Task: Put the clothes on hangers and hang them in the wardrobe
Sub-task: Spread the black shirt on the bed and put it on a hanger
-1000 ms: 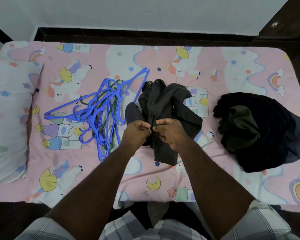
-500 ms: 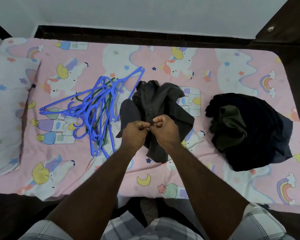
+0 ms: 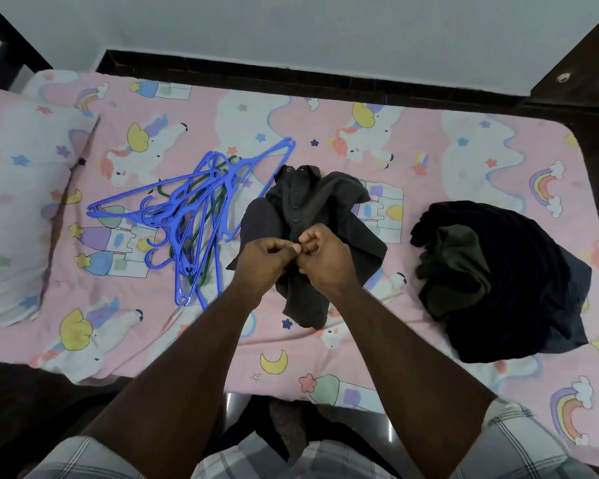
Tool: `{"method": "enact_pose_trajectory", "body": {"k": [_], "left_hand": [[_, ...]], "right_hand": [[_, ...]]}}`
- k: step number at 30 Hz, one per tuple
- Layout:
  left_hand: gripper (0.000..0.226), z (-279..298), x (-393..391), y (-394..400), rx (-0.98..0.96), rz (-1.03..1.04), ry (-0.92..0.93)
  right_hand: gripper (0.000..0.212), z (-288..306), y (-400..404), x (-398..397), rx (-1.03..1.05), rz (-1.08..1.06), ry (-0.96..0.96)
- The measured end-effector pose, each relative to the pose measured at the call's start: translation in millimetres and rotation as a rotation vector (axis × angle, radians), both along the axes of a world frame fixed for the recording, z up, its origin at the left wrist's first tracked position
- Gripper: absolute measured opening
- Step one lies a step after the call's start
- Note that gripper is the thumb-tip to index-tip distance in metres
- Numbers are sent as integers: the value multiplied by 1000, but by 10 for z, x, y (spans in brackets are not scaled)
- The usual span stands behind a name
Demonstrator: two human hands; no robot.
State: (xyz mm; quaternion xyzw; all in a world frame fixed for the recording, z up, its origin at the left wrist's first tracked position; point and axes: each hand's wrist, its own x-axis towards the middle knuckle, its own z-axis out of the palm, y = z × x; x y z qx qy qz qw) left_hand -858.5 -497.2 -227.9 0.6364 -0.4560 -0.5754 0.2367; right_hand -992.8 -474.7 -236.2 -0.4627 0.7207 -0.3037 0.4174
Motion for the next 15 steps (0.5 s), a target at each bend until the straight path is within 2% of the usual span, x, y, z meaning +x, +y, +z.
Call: {"method": "enact_pose_trajectory", "body": {"k": [4,9,15], "left_hand": [[17,-4,-10,-40,0,37,-26],[11,-66,-32,-24,29,78,-5],[5,-56,-62,-27,63,83,33]], "right_hand": [[23,-19,-19,-1,15,-19,-51],[27,-60,-15,-24,58,-100,-157],[27,-86,-22,-24,31,-66,-113]]}}
